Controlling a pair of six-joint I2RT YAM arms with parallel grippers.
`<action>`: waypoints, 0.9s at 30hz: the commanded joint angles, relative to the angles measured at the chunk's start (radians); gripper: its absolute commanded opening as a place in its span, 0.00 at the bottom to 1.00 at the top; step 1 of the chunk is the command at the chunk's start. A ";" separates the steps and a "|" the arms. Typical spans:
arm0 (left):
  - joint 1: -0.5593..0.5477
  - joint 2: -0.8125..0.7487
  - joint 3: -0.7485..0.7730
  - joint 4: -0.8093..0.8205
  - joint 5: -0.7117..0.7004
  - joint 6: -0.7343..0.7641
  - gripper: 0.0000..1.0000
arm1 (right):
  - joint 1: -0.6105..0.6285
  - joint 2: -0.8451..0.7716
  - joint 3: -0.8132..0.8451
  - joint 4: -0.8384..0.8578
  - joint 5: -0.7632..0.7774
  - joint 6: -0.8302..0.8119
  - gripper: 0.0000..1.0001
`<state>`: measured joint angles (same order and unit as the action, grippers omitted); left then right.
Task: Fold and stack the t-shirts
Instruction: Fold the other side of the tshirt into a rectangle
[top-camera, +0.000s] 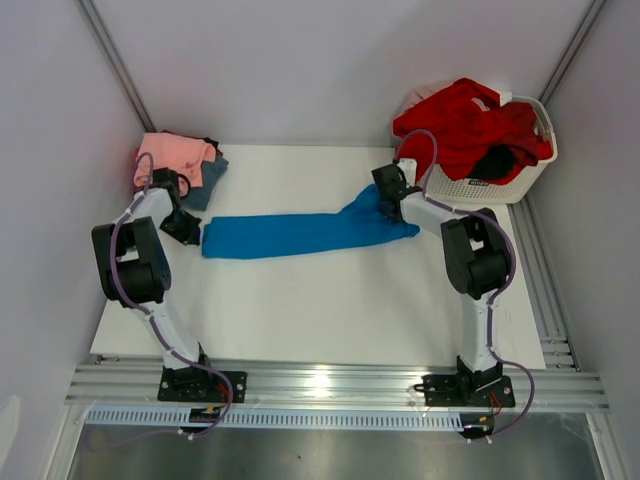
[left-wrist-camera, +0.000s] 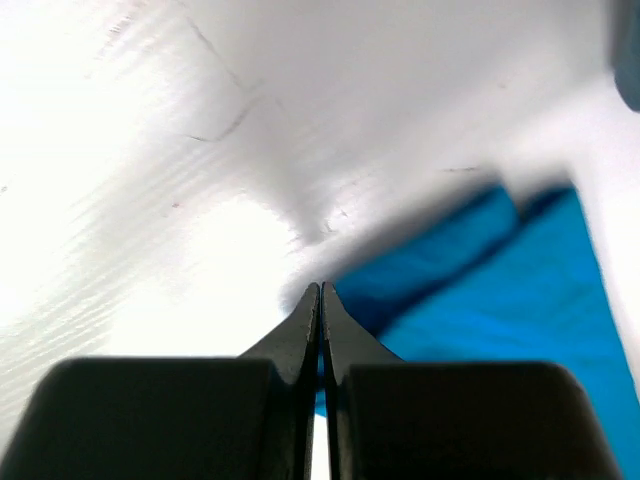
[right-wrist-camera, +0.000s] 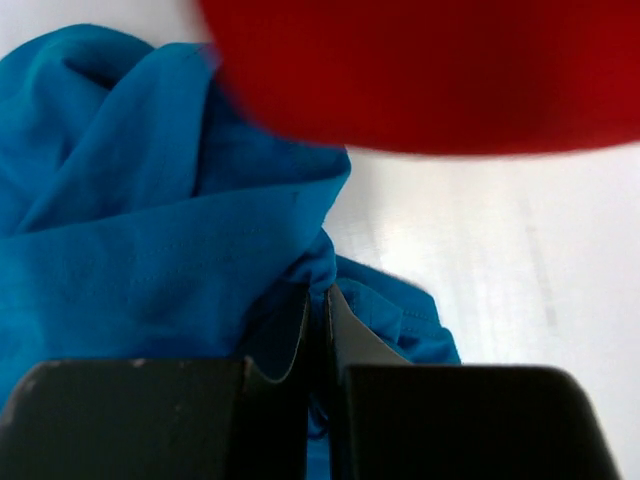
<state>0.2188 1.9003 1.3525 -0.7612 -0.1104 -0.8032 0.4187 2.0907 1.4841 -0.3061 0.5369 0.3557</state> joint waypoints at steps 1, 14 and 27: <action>0.024 0.002 0.027 -0.015 -0.025 0.004 0.01 | -0.041 -0.008 0.032 -0.042 0.058 0.025 0.00; 0.025 -0.122 -0.108 0.224 0.199 0.036 0.39 | -0.018 -0.047 -0.005 0.039 -0.057 -0.014 0.72; -0.015 -0.043 -0.076 0.277 0.388 0.084 0.66 | 0.009 -0.044 0.010 0.022 -0.063 -0.017 0.74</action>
<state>0.2264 1.8359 1.2186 -0.4835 0.2256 -0.7544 0.4221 2.0888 1.4815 -0.3069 0.4854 0.3389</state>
